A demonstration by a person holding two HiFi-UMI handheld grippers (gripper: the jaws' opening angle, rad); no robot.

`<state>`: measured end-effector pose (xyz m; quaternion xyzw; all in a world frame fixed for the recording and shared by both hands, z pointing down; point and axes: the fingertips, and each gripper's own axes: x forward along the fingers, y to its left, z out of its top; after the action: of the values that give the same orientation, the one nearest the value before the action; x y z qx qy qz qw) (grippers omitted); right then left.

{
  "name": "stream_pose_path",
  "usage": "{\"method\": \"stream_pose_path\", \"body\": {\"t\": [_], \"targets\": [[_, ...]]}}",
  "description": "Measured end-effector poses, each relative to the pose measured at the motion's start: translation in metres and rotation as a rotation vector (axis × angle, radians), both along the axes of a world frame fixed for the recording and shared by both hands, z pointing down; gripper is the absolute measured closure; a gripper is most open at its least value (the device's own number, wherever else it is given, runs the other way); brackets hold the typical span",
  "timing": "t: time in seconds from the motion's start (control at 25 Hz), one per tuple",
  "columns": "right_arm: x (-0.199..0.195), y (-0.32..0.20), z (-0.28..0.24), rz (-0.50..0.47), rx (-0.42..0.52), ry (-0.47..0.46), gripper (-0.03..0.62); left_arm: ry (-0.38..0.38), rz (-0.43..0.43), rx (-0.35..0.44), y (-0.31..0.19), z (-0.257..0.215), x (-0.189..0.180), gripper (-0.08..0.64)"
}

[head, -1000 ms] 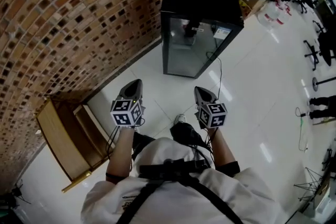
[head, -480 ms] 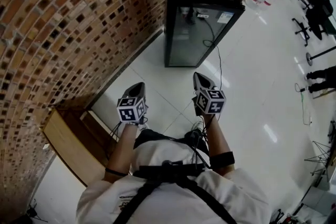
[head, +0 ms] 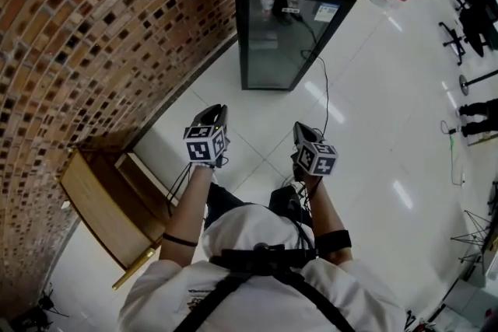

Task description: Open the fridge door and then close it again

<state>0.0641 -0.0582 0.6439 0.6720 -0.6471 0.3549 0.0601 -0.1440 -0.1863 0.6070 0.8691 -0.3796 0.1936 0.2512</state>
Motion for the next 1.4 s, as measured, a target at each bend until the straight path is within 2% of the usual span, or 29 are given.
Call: {"method": "stream_pose_path", "body": {"t": [0.04, 0.24, 0.6, 1.04, 1.4], "targets": [[-0.001, -0.001, 0.0, 0.0, 0.001, -0.004, 0.578, -0.007, 0.007, -0.018, 0.003, 0.007, 0.001, 0.483], [-0.015, -0.009, -0.002, -0.004, 0.01, -0.008, 0.577, -0.051, 0.023, -0.08, 0.014, 0.041, -0.01, 0.471], [-0.022, -0.024, -0.013, -0.005, 0.01, 0.006, 0.58, -0.083, 0.035, -0.081, 0.006, 0.049, -0.018, 0.471], [-0.017, -0.022, -0.021, -0.005, 0.009, 0.015, 0.581, -0.094, 0.019, -0.122, 0.016, 0.071, -0.021, 0.472], [-0.004, -0.032, -0.035, 0.022, 0.04, 0.028, 0.58, -0.153, 0.027, -0.191, 0.038, 0.108, -0.033, 0.472]]}}
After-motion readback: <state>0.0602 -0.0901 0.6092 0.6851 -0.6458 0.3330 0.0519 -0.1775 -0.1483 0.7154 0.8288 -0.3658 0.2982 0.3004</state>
